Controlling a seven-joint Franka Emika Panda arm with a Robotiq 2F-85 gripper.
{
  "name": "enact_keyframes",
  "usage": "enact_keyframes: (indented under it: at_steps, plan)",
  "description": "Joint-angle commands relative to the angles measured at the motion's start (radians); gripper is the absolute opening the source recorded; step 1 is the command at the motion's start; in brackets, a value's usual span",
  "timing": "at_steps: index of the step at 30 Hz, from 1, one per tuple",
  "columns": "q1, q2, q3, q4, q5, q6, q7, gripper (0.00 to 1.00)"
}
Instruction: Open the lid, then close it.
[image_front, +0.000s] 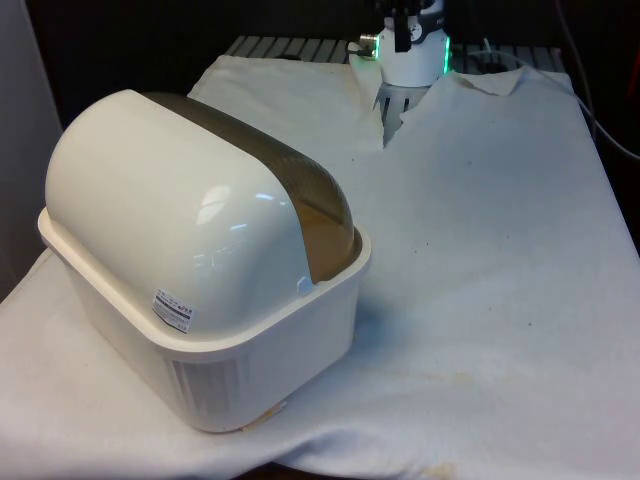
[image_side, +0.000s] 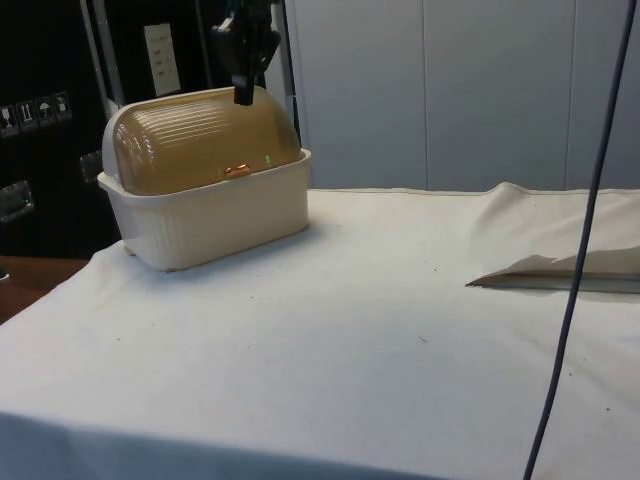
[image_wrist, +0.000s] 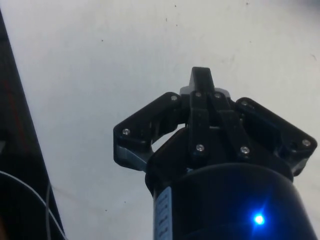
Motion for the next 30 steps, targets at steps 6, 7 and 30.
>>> enact_keyframes:
  at_steps: [6, 7, 30]
  plan:
    - [0.002, 0.006, 0.005, -0.03, 0.038, 0.061, 0.012, 0.0]
    - [0.002, 0.007, 0.005, -0.033, 0.043, 0.068, 0.012, 0.0]
    - [0.003, 0.063, 0.02, -0.096, 0.193, 0.225, 0.013, 0.0]
